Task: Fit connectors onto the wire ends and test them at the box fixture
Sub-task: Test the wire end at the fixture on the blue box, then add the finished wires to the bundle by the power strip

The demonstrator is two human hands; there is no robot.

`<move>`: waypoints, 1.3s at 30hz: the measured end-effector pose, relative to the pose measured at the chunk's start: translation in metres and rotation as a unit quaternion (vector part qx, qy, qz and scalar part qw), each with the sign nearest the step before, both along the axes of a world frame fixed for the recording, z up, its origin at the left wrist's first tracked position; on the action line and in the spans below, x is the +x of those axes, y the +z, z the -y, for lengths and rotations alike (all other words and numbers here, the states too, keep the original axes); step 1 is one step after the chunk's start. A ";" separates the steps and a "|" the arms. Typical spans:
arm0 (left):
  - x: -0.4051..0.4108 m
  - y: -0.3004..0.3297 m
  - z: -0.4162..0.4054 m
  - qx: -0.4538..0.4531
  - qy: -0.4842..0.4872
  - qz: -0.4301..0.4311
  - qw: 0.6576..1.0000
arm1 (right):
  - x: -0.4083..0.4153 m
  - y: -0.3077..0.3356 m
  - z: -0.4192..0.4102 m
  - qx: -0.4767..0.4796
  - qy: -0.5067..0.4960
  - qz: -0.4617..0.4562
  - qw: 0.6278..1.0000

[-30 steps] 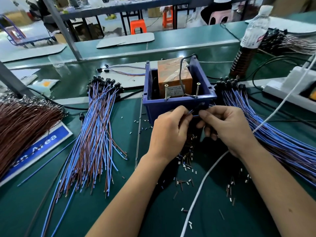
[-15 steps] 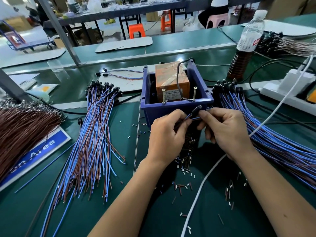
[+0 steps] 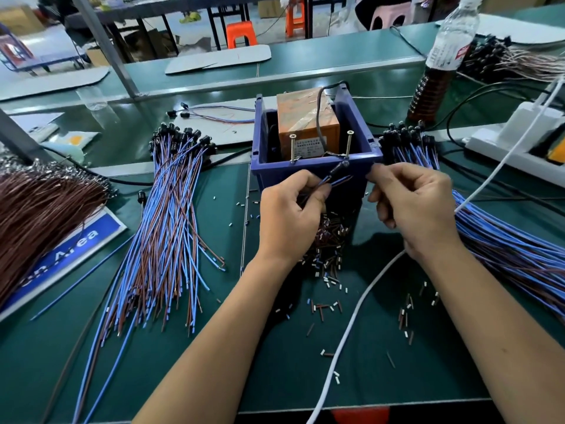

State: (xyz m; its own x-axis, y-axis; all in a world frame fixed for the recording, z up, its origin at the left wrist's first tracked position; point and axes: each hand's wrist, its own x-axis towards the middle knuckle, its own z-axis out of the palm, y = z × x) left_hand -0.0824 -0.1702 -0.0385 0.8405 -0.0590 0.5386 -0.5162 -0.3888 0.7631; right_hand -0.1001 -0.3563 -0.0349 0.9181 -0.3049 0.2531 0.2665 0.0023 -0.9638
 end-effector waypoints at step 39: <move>-0.020 0.024 0.016 -0.270 0.262 0.052 0.925 | -0.004 0.012 -0.041 -0.216 -0.209 0.179 0.937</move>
State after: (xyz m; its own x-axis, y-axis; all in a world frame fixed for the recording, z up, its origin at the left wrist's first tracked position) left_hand -0.1026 -0.1859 -0.0144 0.6195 0.6432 0.4501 -0.4463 -0.1831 0.8760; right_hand -0.1045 -0.3155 -0.0226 0.5739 -0.4175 0.7046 0.4628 -0.5445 -0.6995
